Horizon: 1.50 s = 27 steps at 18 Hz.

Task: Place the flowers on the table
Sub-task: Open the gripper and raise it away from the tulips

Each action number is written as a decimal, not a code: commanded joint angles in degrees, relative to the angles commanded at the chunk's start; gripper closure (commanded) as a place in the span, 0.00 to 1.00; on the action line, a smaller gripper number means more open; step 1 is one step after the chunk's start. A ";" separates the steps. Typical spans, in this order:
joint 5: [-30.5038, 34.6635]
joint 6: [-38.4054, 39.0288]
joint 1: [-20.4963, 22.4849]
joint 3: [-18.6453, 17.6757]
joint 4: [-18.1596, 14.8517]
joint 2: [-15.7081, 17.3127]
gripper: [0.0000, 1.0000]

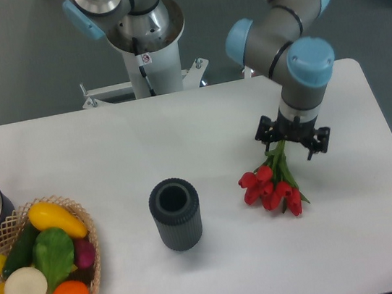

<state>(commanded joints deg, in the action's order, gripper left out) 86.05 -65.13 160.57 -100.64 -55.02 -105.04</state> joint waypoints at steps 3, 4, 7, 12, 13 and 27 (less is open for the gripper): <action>-1.93 3.93 1.76 1.05 -0.09 2.82 0.00; -2.28 6.13 1.94 1.84 -0.09 3.26 0.00; -2.29 8.70 2.56 4.22 0.35 3.44 0.00; -2.37 8.35 4.13 5.63 1.32 5.45 0.00; -2.46 8.26 4.57 5.63 1.32 6.24 0.00; -3.51 -13.79 12.40 2.29 -1.67 12.58 0.00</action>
<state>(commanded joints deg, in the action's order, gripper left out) 82.53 -78.92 172.97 -98.35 -56.69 -92.46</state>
